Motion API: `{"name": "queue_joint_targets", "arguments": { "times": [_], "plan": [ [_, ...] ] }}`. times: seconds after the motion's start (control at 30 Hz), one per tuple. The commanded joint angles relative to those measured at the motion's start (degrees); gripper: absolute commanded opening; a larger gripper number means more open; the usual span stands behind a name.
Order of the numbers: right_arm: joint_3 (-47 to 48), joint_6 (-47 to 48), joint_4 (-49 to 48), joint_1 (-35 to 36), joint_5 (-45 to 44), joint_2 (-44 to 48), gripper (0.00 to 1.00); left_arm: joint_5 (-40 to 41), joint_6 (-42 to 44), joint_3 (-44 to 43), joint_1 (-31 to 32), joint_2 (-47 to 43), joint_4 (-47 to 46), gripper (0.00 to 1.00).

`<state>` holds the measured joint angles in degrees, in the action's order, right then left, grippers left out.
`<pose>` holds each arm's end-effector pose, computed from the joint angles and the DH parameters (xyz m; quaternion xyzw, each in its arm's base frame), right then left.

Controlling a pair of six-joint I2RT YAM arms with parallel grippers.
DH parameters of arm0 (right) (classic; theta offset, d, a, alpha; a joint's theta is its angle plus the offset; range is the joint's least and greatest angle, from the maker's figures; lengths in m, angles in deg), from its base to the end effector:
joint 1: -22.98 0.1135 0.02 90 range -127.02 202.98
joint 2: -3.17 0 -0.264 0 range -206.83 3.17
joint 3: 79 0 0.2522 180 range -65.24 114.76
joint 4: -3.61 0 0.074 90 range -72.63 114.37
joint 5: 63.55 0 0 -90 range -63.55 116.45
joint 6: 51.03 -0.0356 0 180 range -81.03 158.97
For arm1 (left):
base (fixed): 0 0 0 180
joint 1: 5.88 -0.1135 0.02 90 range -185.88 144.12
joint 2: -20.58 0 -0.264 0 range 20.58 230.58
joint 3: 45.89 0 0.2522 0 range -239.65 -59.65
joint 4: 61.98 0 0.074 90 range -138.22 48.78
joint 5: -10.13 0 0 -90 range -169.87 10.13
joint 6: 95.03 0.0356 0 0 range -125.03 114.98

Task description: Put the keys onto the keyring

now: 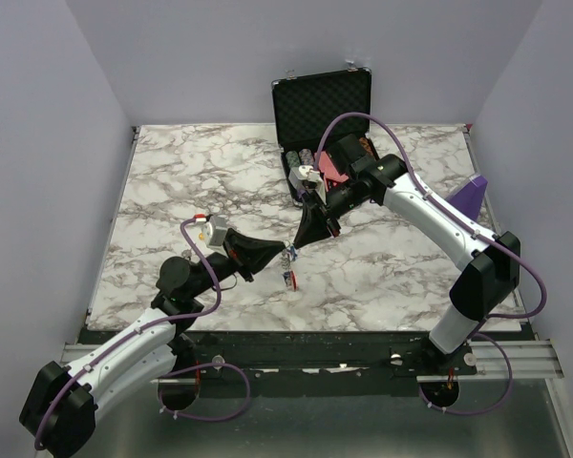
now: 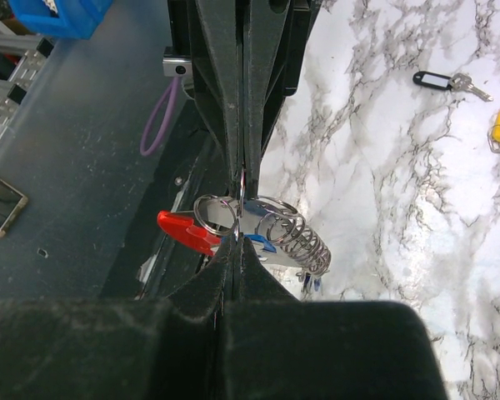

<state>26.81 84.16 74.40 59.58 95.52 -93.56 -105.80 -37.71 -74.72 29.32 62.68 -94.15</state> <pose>0.2540 0.2301 0.3391 -0.6277 0.5131 0.5331 0.2419 0.1298 -0.1106 0.2669 0.1950 0.5624 -0.5509 0.5850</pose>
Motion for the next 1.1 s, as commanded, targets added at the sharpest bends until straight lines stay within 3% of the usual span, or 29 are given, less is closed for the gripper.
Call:
{"name": "queue_joint_targets", "arguments": {
  "times": [0.0,1.07],
  "plan": [
    [-0.4,-0.9,-0.8,0.4,2.3,1.5,0.01,0.2,-0.7,0.1,-0.2,-0.1,-0.9,0.0],
    [-0.8,-3.9,-3.2,0.4,0.1,1.7,0.01,0.7,-0.3,0.4,-0.7,-1.9,0.4,0.0]
  ]
}}
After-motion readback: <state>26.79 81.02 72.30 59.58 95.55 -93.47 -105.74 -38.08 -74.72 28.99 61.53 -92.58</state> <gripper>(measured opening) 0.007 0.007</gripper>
